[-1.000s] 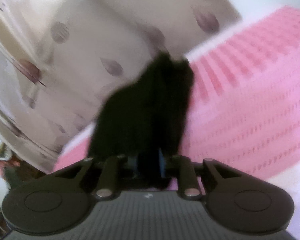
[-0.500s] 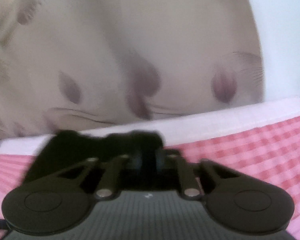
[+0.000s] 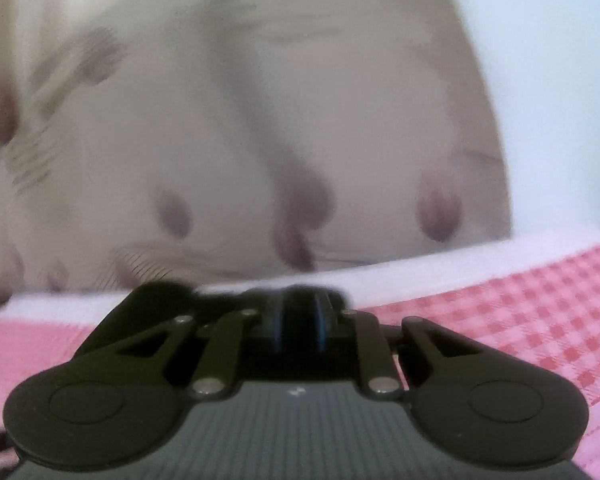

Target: Fold small clothes

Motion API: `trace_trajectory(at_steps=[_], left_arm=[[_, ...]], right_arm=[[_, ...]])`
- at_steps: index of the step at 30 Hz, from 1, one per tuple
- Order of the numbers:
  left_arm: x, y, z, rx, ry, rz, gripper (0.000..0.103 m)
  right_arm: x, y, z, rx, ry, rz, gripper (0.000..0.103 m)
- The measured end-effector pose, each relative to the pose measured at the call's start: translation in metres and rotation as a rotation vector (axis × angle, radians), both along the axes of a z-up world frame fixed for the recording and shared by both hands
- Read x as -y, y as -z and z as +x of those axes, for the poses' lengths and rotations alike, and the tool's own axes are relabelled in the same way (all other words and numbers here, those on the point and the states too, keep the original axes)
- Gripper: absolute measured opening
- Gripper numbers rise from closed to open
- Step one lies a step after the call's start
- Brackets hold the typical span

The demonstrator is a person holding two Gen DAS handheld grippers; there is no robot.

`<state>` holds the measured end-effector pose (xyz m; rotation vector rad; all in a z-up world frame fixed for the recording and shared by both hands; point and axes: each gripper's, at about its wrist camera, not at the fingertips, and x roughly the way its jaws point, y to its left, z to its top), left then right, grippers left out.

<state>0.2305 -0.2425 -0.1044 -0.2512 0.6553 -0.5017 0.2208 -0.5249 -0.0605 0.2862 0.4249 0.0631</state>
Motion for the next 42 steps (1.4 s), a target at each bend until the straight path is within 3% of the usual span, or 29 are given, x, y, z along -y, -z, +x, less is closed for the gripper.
trace_trajectory(at_steps=[4, 6, 21, 24, 26, 27, 28, 30, 32, 34, 39, 42], left_arm=[[0.002, 0.0, 0.0, -0.001, 0.003, 0.019, 0.103], [0.003, -0.001, 0.0, -0.001, 0.004, 0.032, 0.103], [0.018, -0.001, -0.005, 0.034, -0.046, 0.181, 0.103], [0.019, 0.0, -0.005, 0.039, -0.051, 0.19, 0.103], [0.019, 0.0, -0.005, 0.036, -0.055, 0.191, 0.103], [0.019, 0.001, -0.005, 0.033, -0.056, 0.191, 0.103], [0.019, 0.001, -0.005, 0.03, -0.058, 0.194, 0.103], [0.019, 0.002, -0.004, 0.029, -0.065, 0.199, 0.103], [0.02, 0.002, -0.004, 0.03, -0.065, 0.204, 0.103], [0.021, 0.002, -0.005, 0.029, -0.067, 0.207, 0.103], [0.021, 0.003, -0.005, 0.028, -0.07, 0.209, 0.103], [0.021, 0.003, -0.005, 0.025, -0.067, 0.207, 0.103]], right_arm=[[-0.032, 0.028, 0.003, -0.112, -0.013, -0.194, 0.015], [-0.031, 0.041, -0.002, -0.082, 0.004, -0.178, 0.015], [-0.019, 0.041, -0.006, -0.056, -0.011, -0.099, 0.017], [-0.018, 0.041, -0.008, -0.04, -0.03, -0.079, 0.028], [-0.021, 0.04, -0.008, -0.033, -0.064, -0.086, 0.052], [-0.026, 0.04, -0.008, -0.029, -0.101, -0.101, 0.072], [-0.031, 0.039, -0.008, -0.027, -0.118, -0.127, 0.081], [-0.04, 0.039, -0.008, -0.033, -0.104, -0.186, 0.084], [-0.037, 0.04, -0.007, -0.035, -0.097, -0.166, 0.087], [-0.034, 0.04, -0.007, -0.043, -0.077, -0.151, 0.102], [-0.022, 0.042, -0.009, -0.045, -0.052, -0.079, 0.102], [-0.016, 0.047, -0.008, -0.11, -0.062, -0.012, 0.103]])
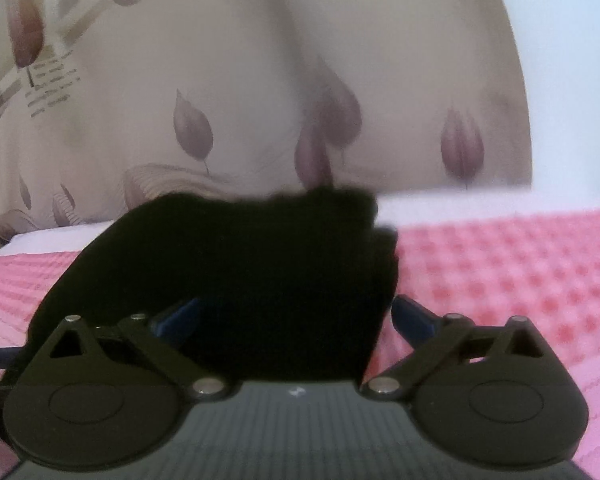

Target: Fold small clothes

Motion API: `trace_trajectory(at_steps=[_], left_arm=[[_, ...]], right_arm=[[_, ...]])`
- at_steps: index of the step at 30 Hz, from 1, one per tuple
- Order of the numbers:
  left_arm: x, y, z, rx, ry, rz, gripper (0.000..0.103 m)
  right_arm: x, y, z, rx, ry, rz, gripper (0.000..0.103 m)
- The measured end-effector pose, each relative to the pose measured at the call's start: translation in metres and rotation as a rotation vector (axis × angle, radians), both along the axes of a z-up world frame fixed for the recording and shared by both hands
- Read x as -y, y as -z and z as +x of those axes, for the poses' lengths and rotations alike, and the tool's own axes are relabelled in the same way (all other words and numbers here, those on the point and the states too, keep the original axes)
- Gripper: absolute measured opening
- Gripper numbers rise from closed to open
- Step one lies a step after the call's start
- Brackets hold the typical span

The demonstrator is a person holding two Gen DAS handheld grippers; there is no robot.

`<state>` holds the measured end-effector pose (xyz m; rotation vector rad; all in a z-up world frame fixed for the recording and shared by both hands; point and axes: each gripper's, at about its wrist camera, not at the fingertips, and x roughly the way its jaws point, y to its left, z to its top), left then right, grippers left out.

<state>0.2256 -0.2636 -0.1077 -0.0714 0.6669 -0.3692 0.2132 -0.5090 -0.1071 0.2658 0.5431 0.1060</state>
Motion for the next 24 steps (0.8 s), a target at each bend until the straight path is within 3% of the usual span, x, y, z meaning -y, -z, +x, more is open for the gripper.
trace_trajectory(at_steps=[5, 13, 19, 24], left_arm=[[-0.005, 0.0, 0.003, -0.018, 0.013, -0.036, 0.103], [-0.018, -0.002, 0.024, -0.068, 0.074, -0.133, 0.103], [-0.02, -0.001, 0.058, -0.103, 0.213, -0.187, 0.103], [-0.021, 0.005, 0.087, -0.132, 0.301, -0.276, 0.103]], right_arm=[[0.011, 0.007, -0.004, -0.072, -0.005, 0.137, 0.103], [0.011, 0.005, -0.005, -0.071, -0.038, 0.155, 0.103], [0.017, 0.003, -0.001, -0.098, -0.104, 0.188, 0.103], [0.033, 0.006, 0.002, -0.102, -0.154, 0.302, 0.103]])
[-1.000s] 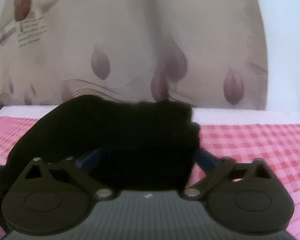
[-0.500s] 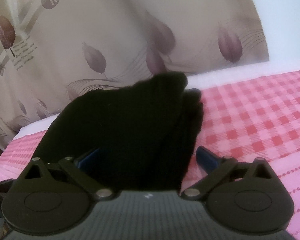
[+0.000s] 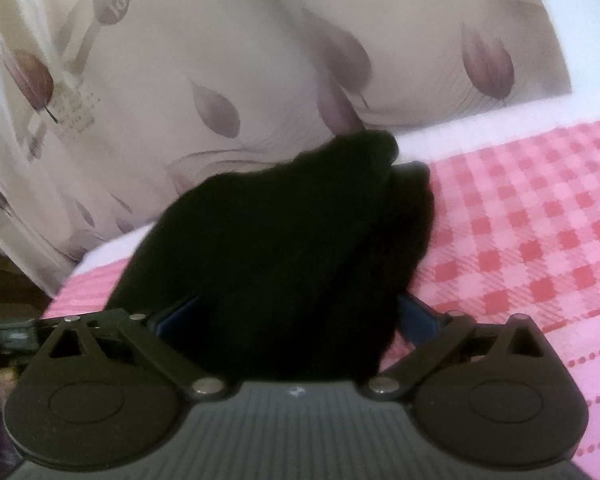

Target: Fold small clothes

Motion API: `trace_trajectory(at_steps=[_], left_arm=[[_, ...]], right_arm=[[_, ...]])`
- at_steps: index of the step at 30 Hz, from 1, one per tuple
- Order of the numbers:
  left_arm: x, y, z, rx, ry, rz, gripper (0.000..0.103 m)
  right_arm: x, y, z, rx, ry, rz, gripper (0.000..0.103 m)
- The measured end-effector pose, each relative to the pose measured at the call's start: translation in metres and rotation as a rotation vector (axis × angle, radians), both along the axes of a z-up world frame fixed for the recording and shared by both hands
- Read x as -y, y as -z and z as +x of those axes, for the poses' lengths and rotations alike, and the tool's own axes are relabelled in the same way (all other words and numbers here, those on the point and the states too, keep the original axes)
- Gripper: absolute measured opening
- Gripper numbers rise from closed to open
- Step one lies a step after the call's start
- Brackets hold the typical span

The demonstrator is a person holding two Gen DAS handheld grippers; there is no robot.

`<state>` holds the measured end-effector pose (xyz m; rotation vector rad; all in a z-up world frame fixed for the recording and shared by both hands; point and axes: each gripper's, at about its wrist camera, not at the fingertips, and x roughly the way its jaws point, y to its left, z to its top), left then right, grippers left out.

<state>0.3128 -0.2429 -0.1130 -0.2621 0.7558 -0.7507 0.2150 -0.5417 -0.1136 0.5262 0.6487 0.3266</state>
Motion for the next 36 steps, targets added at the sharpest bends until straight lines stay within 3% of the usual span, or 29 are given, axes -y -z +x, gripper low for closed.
trace_trajectory(at_steps=[3, 9, 15, 21, 28, 32, 36], left_arm=[[0.002, 0.003, 0.016, -0.015, 0.045, -0.041, 0.103], [0.014, 0.002, 0.04, -0.032, 0.158, -0.048, 0.103], [-0.001, 0.009, 0.056, -0.13, 0.176, -0.175, 0.1], [-0.003, 0.009, 0.053, -0.12, 0.183, -0.175, 0.099], [-0.002, 0.01, 0.053, -0.111, 0.195, -0.18, 0.101], [-0.002, 0.01, 0.053, -0.107, 0.196, -0.176, 0.101], [-0.002, 0.01, 0.053, -0.105, 0.197, -0.173, 0.101]], right_arm=[[0.009, 0.003, 0.002, -0.004, -0.009, 0.061, 0.103], [0.023, 0.005, 0.012, -0.026, -0.045, 0.153, 0.103], [0.036, 0.005, 0.02, -0.072, -0.134, 0.201, 0.101], [0.073, 0.003, 0.014, -0.163, -0.117, 0.262, 0.101], [0.054, 0.004, 0.033, -0.193, -0.183, 0.267, 0.102], [0.046, 0.008, 0.041, -0.174, -0.225, 0.317, 0.103], [0.041, 0.016, 0.034, -0.058, -0.247, 0.407, 0.103]])
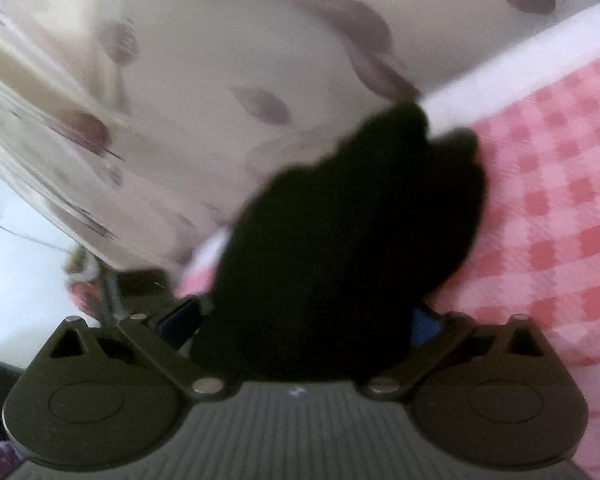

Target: Fold small clothes

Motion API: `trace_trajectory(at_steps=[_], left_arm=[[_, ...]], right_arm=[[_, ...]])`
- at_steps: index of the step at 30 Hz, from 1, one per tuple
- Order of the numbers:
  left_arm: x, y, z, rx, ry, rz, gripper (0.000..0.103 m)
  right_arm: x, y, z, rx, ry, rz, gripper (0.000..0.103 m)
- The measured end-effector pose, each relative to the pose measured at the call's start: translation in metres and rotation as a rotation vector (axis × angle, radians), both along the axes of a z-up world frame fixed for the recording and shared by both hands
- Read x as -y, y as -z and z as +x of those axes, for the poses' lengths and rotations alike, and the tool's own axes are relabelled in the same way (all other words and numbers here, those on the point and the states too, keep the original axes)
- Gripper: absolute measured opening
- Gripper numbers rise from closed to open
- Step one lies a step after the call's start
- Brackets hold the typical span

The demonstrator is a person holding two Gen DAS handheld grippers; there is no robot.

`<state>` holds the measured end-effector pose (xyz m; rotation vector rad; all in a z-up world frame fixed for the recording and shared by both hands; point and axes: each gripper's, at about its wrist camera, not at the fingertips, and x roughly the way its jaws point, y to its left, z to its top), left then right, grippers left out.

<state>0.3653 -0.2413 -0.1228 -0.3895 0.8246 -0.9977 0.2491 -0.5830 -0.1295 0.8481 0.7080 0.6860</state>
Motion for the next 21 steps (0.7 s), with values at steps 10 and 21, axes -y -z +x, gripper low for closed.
trace_trajectory(at_steps=[10, 21], left_arm=[[0.011, -0.003, -0.004, 0.03, -0.01, 0.056, 0.1], [0.035, -0.009, -0.024, 0.19, -0.09, 0.25, 0.08]], right_arm=[[-0.044, -0.016, 0.005, 0.082, 0.049, -0.332, 0.093], [-0.05, -0.014, 0.003, 0.077, 0.114, -0.411, 0.059]])
